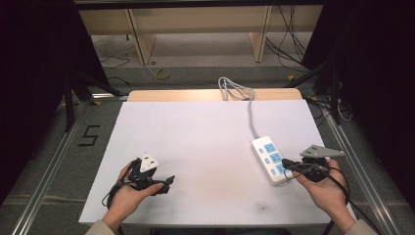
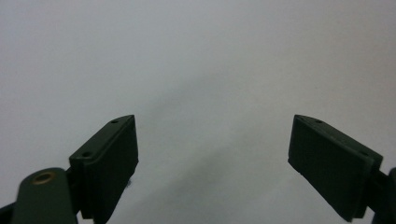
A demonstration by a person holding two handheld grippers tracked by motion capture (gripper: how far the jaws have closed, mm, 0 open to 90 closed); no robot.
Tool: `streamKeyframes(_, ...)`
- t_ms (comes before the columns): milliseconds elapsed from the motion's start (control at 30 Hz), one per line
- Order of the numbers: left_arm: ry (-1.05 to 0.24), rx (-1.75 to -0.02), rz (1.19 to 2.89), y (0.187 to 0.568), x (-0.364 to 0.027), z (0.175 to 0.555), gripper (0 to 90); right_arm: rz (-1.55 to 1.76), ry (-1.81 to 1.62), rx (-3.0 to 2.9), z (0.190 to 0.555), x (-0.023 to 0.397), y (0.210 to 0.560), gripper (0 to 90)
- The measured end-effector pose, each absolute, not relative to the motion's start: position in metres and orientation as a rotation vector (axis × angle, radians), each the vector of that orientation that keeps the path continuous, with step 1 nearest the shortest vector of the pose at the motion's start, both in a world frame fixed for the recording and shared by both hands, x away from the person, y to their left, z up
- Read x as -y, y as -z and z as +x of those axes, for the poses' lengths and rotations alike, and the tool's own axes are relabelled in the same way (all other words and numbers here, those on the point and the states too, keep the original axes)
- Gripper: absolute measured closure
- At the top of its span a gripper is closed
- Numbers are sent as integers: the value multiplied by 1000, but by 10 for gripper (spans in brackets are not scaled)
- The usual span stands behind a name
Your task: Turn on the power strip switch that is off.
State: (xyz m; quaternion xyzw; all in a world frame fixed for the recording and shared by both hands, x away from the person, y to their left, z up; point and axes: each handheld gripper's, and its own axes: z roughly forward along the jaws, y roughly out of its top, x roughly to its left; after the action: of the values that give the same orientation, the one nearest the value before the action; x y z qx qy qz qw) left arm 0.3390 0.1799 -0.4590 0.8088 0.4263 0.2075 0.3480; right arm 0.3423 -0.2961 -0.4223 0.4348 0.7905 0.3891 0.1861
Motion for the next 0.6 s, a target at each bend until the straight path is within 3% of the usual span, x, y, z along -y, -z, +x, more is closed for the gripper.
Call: streamKeyframes(600, -532, -1101, 2098, 459, -179, 339, 156, 1231, -1062, -2259, 363, 283, 415, 900)
